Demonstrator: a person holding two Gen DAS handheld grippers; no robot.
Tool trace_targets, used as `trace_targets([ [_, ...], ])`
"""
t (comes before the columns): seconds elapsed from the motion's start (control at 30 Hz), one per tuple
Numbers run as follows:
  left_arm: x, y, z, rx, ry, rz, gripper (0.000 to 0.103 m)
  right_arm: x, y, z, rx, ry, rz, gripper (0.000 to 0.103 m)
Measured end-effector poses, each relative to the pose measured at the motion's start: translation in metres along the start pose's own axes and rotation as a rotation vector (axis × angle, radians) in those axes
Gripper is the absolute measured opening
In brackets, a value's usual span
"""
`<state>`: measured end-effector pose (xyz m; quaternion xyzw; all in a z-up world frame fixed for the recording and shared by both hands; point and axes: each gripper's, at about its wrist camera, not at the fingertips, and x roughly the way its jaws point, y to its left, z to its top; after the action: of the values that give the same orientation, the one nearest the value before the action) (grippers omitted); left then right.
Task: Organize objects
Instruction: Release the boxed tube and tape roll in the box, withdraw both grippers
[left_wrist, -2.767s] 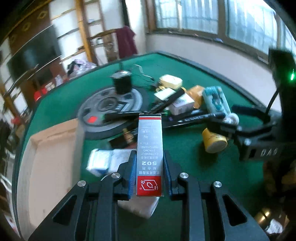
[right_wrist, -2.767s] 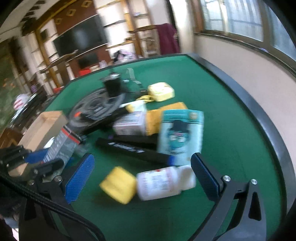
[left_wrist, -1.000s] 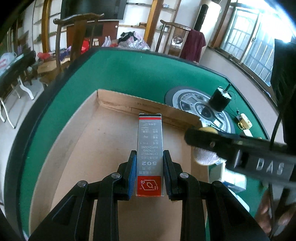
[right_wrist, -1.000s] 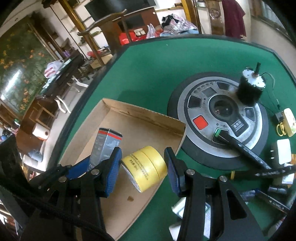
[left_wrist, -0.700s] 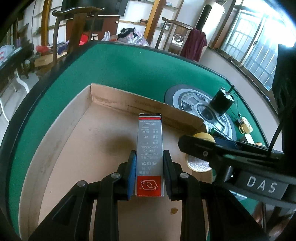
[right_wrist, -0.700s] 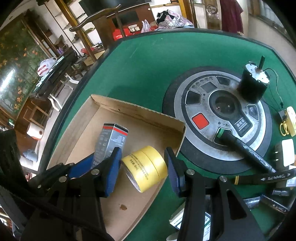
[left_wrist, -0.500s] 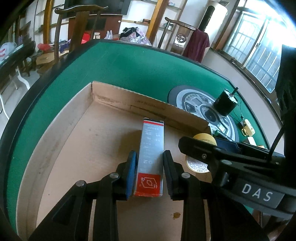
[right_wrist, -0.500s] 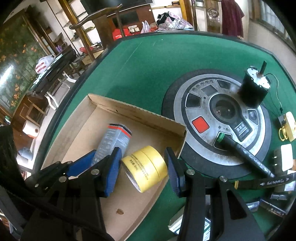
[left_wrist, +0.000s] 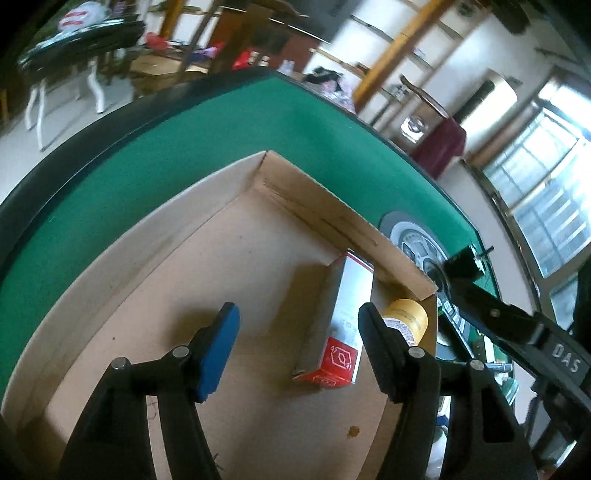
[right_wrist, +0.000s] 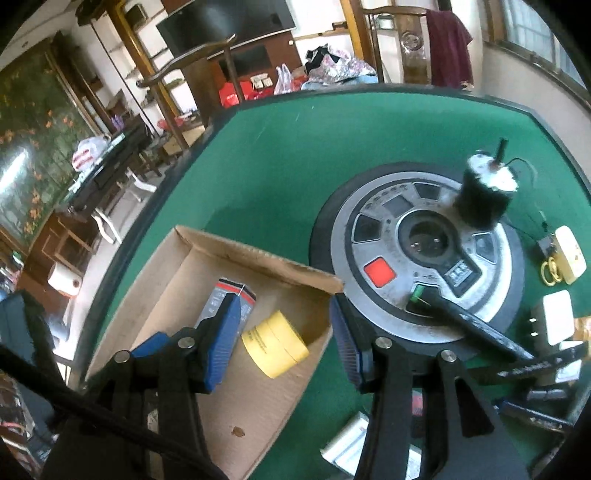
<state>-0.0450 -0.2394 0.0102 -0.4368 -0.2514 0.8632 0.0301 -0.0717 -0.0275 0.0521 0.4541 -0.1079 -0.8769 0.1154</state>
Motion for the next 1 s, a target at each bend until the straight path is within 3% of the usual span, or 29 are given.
trace_targets([
  [0.23, -0.026, 0.014, -0.029, -0.129, -0.077, 0.058, 0.061, -0.025, -0.014, -0.021, 0.014, 0.0, 0.032, 0.05],
  [0.5, -0.044, 0.006, -0.042, -0.105, -0.084, 0.02, 0.062, -0.067, -0.049, -0.051, 0.047, -0.029, 0.053, 0.05],
  [0.57, -0.059, -0.009, -0.047, -0.058, -0.105, 0.0, 0.063, -0.083, -0.061, -0.056, 0.028, -0.063, 0.017, 0.052],
  [0.63, -0.072, -0.031, -0.055, 0.019, -0.114, -0.017, 0.07, -0.096, -0.075, -0.061, 0.012, -0.099, -0.036, 0.063],
  [0.7, -0.079, -0.064, -0.068, 0.125, -0.109, -0.036, 0.07, -0.106, -0.088, -0.068, 0.006, -0.132, -0.081, 0.065],
  [0.83, -0.068, -0.123, -0.108, 0.322, -0.017, -0.066, 0.07, -0.115, -0.115, -0.079, 0.036, -0.143, -0.11, 0.065],
  [1.0, -0.039, -0.156, -0.144, 0.417, 0.055, 0.006, 0.07, -0.119, -0.137, -0.089, 0.065, -0.138, -0.105, 0.065],
])
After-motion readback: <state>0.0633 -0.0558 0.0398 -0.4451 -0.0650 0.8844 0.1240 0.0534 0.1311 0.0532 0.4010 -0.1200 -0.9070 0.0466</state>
